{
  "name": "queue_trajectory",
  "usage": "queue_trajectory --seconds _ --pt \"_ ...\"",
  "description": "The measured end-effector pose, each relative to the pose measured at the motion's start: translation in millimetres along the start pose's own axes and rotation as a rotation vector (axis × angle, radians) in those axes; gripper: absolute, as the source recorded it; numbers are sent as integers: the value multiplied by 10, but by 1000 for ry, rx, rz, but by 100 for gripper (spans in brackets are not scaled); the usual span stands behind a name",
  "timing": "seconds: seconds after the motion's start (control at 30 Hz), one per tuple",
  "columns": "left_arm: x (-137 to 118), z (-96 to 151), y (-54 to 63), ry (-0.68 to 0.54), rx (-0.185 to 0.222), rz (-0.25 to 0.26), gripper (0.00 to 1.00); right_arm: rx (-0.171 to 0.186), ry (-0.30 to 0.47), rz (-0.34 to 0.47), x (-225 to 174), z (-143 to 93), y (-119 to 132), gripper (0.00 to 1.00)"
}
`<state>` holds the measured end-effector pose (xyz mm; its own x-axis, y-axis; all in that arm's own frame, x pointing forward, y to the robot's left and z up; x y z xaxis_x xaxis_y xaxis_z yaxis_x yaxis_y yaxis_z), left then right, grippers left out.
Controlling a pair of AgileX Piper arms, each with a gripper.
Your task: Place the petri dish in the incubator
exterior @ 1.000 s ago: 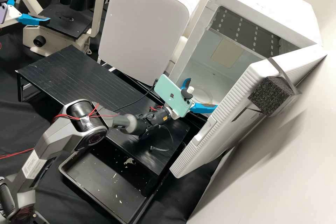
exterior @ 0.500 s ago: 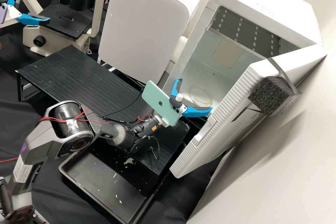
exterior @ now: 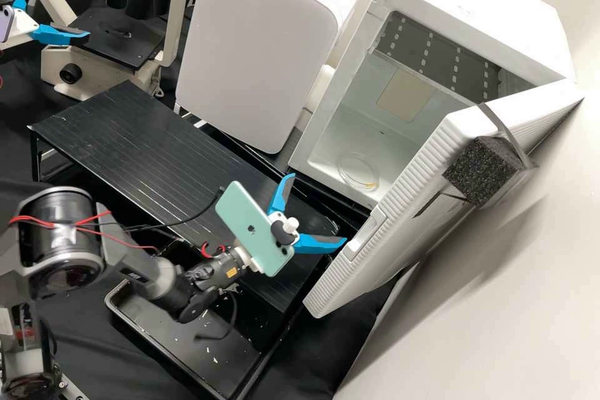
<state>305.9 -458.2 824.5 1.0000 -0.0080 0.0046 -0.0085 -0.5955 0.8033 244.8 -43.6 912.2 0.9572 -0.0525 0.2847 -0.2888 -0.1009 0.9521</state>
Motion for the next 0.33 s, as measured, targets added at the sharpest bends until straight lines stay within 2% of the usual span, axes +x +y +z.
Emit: queue_trajectory --seconds 0.07,0.2,0.33 --pt "0 0 0 0 0 0 100 24 -20 15 -173 -55 -58 100" --pt "0 0 0 0 0 0 100 49 -23 0 -416 -131 -142 100" --pt "0 0 0 0 0 0 100 103 -23 -23 -596 -174 -222 100"
